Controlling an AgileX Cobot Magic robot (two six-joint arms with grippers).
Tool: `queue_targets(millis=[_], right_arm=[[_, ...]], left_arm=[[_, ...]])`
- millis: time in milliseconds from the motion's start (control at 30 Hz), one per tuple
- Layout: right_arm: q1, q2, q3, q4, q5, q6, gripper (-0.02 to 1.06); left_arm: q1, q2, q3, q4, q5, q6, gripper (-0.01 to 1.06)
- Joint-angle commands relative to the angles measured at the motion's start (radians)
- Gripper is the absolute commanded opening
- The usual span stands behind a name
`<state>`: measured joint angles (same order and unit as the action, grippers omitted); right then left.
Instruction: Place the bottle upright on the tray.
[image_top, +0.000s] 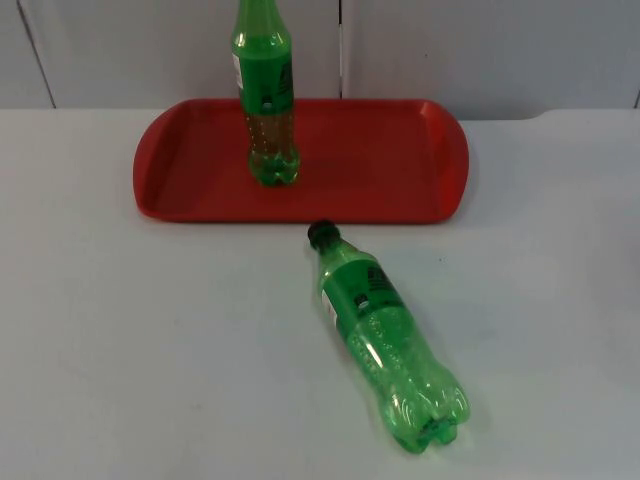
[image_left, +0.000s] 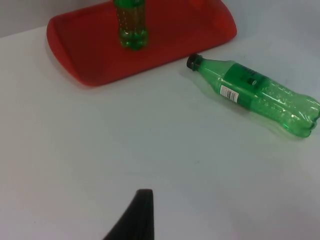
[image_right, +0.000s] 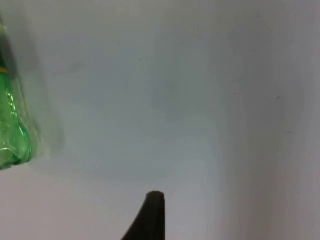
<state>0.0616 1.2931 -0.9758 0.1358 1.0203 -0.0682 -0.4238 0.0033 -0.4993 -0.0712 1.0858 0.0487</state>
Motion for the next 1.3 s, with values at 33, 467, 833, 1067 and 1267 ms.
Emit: queue_targets(millis=[33,467,833,1067,1267], right_arm=[[0.052,0.049,-0.023,0.005,-0.023,-0.011,0.84],[0.341,0.278,-0.167,-0.01,-0.042,0.068,0.84],[0.608,0.471,-0.371,-0.164,-0.018,0.24,0.84],[0.714,0.64,-0.54,-0.16,0.0,0.271,0.84],[0.729,0.75,-0.643,-0.223,0.015,0.374,0.84]], left_arm=[[-0.006,-0.003,0.005,0.003,-0.012,-0.001,1.05],[-0.006,-0.003,0.005,0.003,-0.012,-0.001,1.05],[-0.006,-0.003,0.005,0.003,-0.012,-0.001,1.05],[-0.006,-0.003,0.005,0.003,-0.012,-0.001,1.05],[-0.006,-0.003,0.005,0.003,-0.012,-0.001,1.05]])
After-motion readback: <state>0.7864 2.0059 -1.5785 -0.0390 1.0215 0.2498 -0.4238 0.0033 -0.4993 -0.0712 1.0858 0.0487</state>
